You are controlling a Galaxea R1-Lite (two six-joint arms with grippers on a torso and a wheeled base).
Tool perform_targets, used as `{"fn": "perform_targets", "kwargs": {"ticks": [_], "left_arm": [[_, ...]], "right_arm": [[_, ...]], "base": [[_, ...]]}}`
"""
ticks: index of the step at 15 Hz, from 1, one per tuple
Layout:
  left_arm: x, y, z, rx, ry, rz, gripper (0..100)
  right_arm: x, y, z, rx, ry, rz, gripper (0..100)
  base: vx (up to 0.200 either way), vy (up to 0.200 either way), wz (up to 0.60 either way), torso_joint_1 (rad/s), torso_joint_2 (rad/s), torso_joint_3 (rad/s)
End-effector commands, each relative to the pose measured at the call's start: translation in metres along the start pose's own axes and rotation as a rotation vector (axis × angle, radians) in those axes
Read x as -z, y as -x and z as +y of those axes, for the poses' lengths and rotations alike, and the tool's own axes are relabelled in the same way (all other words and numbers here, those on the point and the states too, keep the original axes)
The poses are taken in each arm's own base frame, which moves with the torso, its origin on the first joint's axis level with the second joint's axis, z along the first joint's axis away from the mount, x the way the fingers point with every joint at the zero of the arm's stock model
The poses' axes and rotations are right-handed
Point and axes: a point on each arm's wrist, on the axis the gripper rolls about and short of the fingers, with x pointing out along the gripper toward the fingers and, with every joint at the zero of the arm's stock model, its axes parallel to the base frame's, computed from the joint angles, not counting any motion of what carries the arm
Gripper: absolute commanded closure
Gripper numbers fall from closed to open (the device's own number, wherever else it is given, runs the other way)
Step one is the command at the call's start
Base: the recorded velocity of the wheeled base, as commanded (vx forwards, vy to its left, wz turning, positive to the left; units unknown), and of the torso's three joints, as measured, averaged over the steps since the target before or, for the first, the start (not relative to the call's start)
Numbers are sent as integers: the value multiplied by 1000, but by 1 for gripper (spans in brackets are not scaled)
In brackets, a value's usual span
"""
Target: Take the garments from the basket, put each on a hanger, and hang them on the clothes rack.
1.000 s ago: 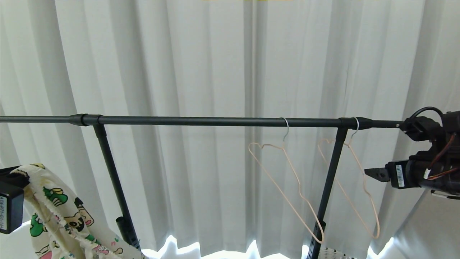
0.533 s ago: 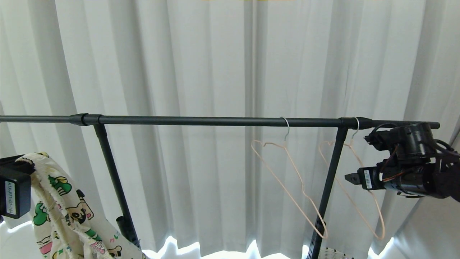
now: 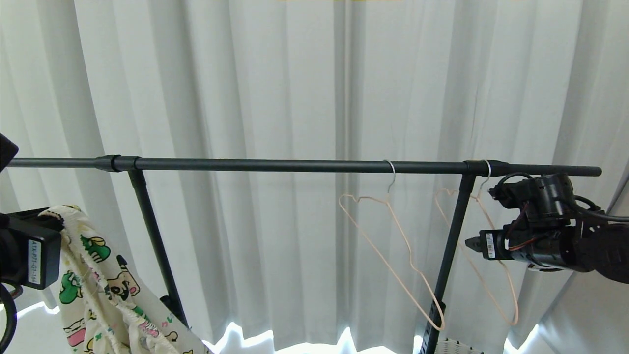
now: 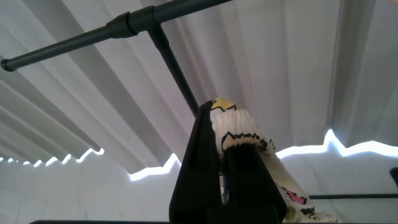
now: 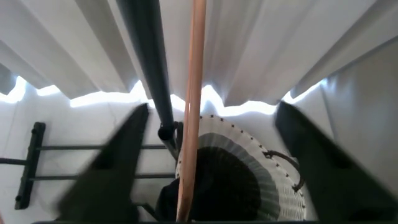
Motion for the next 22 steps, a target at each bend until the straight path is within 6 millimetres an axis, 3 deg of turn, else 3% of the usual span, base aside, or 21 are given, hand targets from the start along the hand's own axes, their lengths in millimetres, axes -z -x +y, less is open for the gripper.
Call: {"fn": "perform_targets", "kwargs": {"ticks": [1, 11, 19, 22], "left_arm": [[0, -1, 0, 1, -1, 5, 100], [0, 0, 0, 0, 3, 2, 100], [1, 1, 0, -2, 4, 0, 100], [1, 4, 1, -5, 8, -11, 100]], "right_arm": [[0, 2, 3, -11, 8, -4, 100], [-10, 18, 8, -39, 5, -66, 100], [-28, 50, 4, -56, -35, -182, 100], [-32, 71, -1, -66, -45, -241, 100]], "base": [[0, 0, 0, 0, 0, 0], [0, 0, 0, 0, 0, 0], [0, 0, 0, 0, 0, 0], [0, 0, 0, 0, 0, 0]]}}
